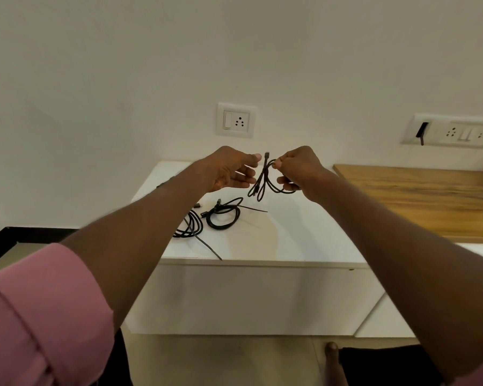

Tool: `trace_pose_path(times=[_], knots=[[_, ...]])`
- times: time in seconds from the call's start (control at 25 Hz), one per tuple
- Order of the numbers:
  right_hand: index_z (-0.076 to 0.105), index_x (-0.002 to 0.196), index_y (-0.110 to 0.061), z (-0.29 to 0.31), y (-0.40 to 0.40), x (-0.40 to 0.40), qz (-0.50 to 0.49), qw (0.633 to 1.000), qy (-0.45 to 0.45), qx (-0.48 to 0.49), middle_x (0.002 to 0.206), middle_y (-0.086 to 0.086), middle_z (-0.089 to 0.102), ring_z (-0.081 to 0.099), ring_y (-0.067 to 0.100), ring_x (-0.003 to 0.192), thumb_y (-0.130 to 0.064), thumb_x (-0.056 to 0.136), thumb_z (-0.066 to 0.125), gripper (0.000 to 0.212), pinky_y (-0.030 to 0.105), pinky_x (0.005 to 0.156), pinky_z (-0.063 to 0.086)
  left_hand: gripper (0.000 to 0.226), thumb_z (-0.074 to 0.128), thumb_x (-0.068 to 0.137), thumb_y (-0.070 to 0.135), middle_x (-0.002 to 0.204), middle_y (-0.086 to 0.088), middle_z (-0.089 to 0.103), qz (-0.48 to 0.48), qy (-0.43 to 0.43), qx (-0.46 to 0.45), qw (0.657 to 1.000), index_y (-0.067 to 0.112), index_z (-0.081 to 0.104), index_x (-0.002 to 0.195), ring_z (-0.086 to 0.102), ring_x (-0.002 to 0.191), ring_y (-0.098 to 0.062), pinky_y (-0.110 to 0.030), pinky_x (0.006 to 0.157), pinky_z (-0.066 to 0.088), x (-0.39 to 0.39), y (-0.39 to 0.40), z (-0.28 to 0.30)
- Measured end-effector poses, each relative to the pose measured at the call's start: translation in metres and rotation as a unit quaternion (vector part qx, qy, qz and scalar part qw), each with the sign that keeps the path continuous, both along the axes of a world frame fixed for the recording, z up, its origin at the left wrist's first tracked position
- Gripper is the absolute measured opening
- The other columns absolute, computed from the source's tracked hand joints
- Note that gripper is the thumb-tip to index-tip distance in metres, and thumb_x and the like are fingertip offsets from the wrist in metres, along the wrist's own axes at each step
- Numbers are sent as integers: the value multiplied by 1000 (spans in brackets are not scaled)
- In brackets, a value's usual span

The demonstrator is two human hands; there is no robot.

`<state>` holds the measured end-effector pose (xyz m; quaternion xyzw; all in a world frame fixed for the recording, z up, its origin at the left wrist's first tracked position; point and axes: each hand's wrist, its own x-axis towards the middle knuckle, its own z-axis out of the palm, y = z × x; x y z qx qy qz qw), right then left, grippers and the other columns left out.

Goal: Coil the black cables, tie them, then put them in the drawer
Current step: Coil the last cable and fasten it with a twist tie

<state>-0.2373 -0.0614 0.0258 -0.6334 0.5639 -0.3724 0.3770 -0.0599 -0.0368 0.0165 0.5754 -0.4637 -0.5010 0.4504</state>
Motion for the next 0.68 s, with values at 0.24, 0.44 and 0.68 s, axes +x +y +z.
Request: trace_pose_path(times=[0.24, 0.44, 0.68], knots=[[73, 100, -4, 7, 6, 2, 49, 998, -27, -14, 90, 4, 65, 62, 14, 72, -13, 100, 63, 13, 19, 56, 46, 34, 64, 101, 21, 105, -22, 70, -50, 25, 6, 998, -6, 66, 122, 73, 105, -42, -49, 92, 61, -11, 1, 0], [69, 96, -15, 7, 7, -5, 94, 994, -60, 7, 79, 0, 61, 60, 12, 72, -18, 102, 62, 10, 26, 70, 45, 24, 63, 96, 17, 100, -22, 66, -49, 149, -14, 987, -1, 62, 111, 71, 87, -40, -53, 85, 62, -13, 4, 3], [70, 96, -9, 1, 6, -12, 98, 993, -60, -15, 78, 3, 62, 59, 13, 59, -10, 99, 60, 10, 30, 63, 44, 14, 56, 98, 12, 91, -17, 59, -53, 110, -50, 991, -1, 58, 101, 71, 73, -30, -49, 78, 64, -21, 4, 6]])
